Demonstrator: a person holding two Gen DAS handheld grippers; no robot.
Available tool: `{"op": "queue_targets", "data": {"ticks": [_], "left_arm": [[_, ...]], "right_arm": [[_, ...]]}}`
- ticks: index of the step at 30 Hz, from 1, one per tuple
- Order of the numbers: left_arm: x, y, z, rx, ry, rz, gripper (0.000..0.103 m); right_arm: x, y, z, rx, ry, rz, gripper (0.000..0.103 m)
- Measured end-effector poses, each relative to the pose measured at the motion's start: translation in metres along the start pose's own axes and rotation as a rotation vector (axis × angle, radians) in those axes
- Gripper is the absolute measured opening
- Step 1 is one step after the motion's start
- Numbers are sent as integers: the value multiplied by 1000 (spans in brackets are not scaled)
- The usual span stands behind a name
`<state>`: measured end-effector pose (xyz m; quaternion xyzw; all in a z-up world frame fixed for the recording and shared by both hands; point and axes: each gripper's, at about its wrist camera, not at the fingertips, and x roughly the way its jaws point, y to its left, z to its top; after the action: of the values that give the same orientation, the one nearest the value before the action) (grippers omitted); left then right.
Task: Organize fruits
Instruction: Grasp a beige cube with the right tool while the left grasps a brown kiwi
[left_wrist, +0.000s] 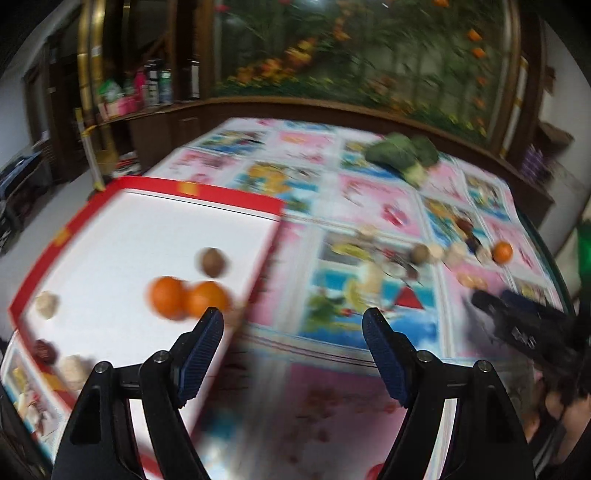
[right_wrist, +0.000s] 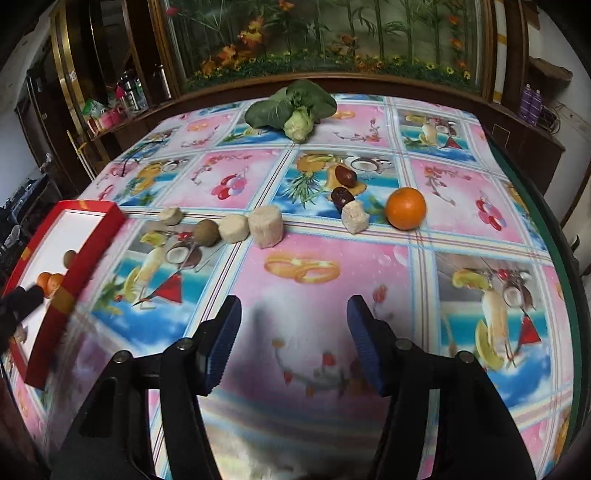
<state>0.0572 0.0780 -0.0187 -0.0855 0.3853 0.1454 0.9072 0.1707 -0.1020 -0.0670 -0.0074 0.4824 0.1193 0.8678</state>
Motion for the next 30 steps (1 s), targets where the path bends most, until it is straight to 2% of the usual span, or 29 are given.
{"op": "queue_targets", "data": {"ticks": [3, 6, 7, 10, 15, 21, 24, 25, 26, 28, 30], "left_arm": [[14, -17, 0, 45, 32, -10, 77], [24, -19, 4, 45, 44, -23, 77], [27, -20, 5, 44, 47, -23, 77], [35, -24, 10, 43, 53, -28, 77], [50, -42, 19, 68, 59, -51, 77], [77, -88, 34, 129, 81, -98, 77], [90, -101, 40, 150, 80, -77, 63], [91, -102, 42, 147, 76, -82, 53], [91, -102, 43, 149, 71, -90, 38], [90, -104, 43, 160, 67, -100, 23], [89, -101, 41, 165, 68, -118, 20]], "right_arm": [[17, 4, 16, -14, 5, 6, 56], [32, 11, 30, -31, 6, 17, 53], [37, 14, 35, -41, 7, 13, 50], [50, 17, 44, -43, 29, -3, 26], [41, 4, 38, -15, 16, 4, 26], [14, -27, 18, 48, 5, 10, 26], [1, -36, 10, 66, -15, 20, 26], [-2, -38, 8, 72, -19, 25, 26], [-4, -41, 6, 79, -24, 31, 26], [-4, -43, 6, 89, -28, 40, 26], [-3, -43, 6, 92, -27, 50, 26]]}}
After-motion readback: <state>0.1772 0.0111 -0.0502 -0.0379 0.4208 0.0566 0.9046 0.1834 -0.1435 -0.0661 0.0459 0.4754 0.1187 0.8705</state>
